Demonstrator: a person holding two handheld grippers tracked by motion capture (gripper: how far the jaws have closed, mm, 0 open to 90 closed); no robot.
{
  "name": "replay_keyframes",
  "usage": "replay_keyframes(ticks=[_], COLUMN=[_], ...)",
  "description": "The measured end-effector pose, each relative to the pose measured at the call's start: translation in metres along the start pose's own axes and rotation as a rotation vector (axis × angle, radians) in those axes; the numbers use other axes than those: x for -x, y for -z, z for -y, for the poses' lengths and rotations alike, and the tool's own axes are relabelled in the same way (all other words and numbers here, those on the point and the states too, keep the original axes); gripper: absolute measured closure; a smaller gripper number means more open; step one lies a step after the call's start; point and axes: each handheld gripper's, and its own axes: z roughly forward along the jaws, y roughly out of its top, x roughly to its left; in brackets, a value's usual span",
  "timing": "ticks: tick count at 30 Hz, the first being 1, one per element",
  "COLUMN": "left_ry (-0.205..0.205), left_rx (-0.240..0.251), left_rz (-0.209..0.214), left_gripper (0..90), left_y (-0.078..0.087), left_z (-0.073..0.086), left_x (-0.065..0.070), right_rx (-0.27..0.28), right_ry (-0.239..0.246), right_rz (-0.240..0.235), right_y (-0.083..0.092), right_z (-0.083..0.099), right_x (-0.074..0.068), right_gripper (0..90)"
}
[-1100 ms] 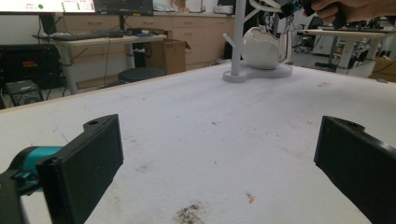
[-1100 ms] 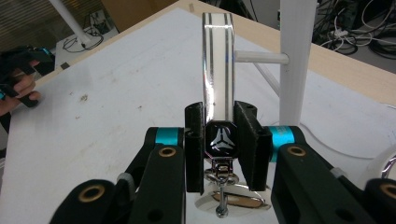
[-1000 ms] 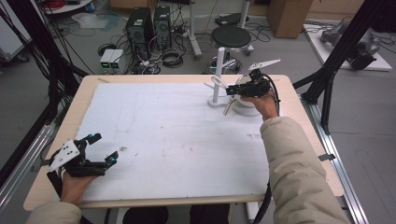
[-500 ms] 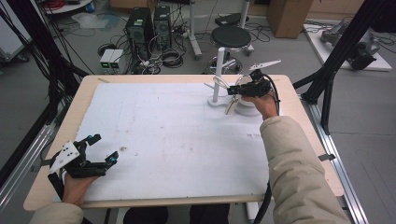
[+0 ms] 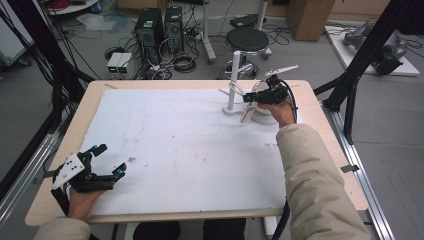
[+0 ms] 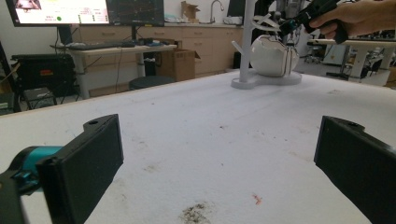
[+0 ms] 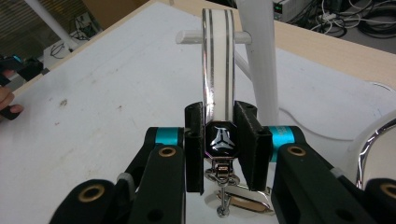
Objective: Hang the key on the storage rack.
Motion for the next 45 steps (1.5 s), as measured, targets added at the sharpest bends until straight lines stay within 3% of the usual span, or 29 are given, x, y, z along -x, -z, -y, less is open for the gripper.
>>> replay_keyframes(ticks=[13,15,18,22,25,29,31,34,40,43,44,45], left_ry=[-0.013,-0.014,-0.011,-0.011,-0.005,-0.005,-0.001,-0.001,-0.001,-0.001,-0.001,-0.001], left_rx=[0.000,0.000,0.000,0.000,0.000,0.000,0.000,0.001,-0.002,-0.003,-0.004,-0.004], left_rz=[-0.005,-0.006,-0.003,-0.004,-0.005,-0.005,-0.006,-0.006,-0.006,-0.007,-0.006,-0.007], left_gripper=[1.8,1.8,1.8,1.8,1.8,1.8,1.8,1.8,1.8,1.8,1.8,1.8], left_y=[0.000,0.000,0.000,0.000,0.000,0.000,0.000,0.000,0.000,0.000,0.000,0.000], left_z=[0.000,0.000,0.000,0.000,0.000,0.000,0.000,0.000,0.000,0.000,0.000,0.000], left_x=[0.001,0.001,0.001,0.001,0.001,0.000,0.000,0.000,0.000,0.000,0.000,0.000], right_rx=[-0.043,-0.045,-0.036,-0.026,0.000,0.041,0.094,0.158,0.235,0.280,0.315,0.315], right_ry=[0.013,0.020,0.028,0.046,0.067,0.087,0.094,0.112,0.179,0.203,0.225,0.225], right_rz=[0.058,0.080,0.086,0.068,0.055,0.086,0.106,0.108,0.119,0.126,0.131,0.131], right_y=[-0.007,-0.008,-0.007,-0.001,0.007,0.024,0.034,0.052,0.082,0.093,0.098,0.098], right_z=[-0.002,-0.003,-0.004,-0.006,-0.008,-0.010,-0.010,-0.005,0.019,0.038,0.054,0.054], right_x=[-0.004,-0.007,-0.011,-0.017,-0.027,-0.044,-0.054,-0.069,-0.088,-0.092,-0.094,-0.094], right_gripper=[72.3,64.5,59.5,54.6,44.9,21.2,8.9,0.8,0.4,0.4,0.4,0.4])
